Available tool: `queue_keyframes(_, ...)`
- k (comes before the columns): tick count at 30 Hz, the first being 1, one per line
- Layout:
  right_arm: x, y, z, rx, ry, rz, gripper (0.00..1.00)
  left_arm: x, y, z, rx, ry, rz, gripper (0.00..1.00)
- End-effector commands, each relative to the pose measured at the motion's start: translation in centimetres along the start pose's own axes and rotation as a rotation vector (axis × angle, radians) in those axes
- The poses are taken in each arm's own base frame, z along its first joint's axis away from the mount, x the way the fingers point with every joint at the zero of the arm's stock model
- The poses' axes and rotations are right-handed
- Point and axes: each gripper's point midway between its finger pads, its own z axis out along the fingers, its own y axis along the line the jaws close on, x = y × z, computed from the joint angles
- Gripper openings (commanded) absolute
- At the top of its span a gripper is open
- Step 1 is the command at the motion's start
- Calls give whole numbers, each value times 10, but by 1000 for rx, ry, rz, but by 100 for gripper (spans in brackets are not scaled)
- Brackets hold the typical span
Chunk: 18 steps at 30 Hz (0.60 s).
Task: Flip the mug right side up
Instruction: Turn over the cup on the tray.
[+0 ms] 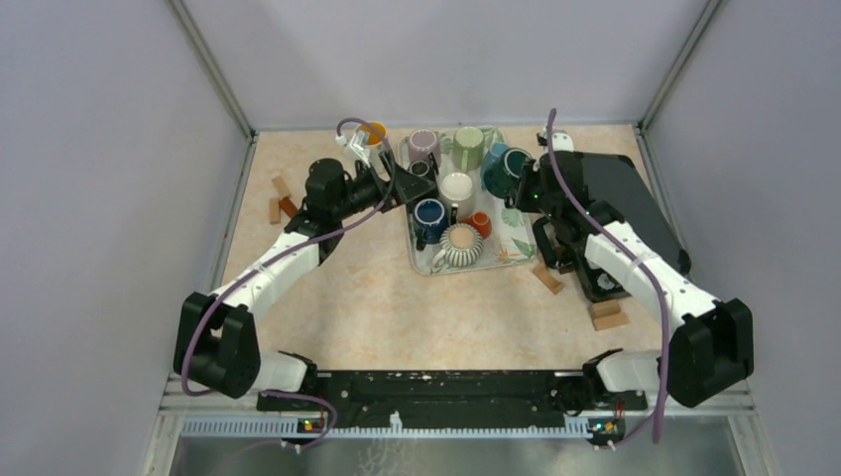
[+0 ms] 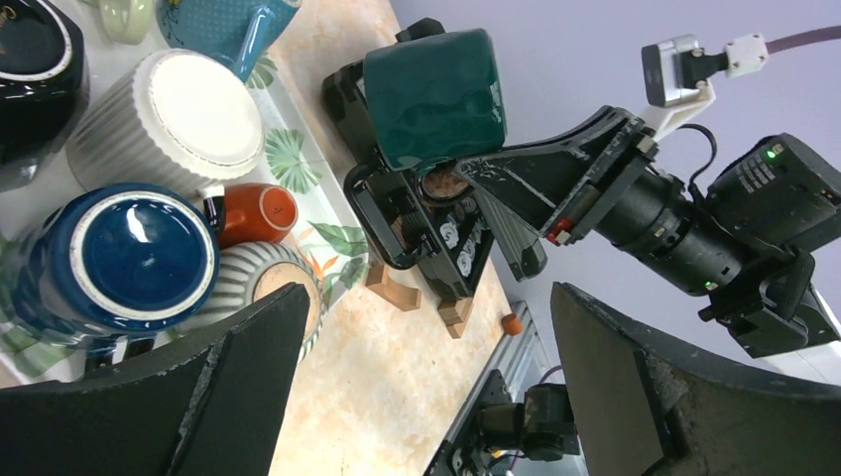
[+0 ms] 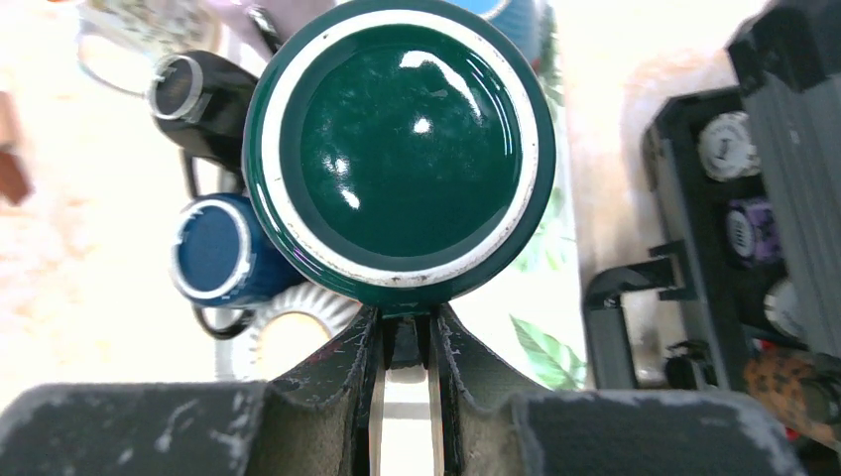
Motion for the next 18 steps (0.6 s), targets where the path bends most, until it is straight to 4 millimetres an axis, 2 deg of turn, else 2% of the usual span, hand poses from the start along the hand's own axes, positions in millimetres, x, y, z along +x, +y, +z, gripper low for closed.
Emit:
queue_keyframes(1, -48, 46, -28, -224, -158, 105, 0, -1, -16, 3, 91, 4, 5, 98)
queue_keyframes(10, -64, 104, -52, -559, -189, 303, 0, 4, -20, 4, 147, 18, -27, 98)
queue_keyframes(18, -67, 135, -69, -799, -193, 471, 0, 10, -18, 3, 162, 26, -69, 98)
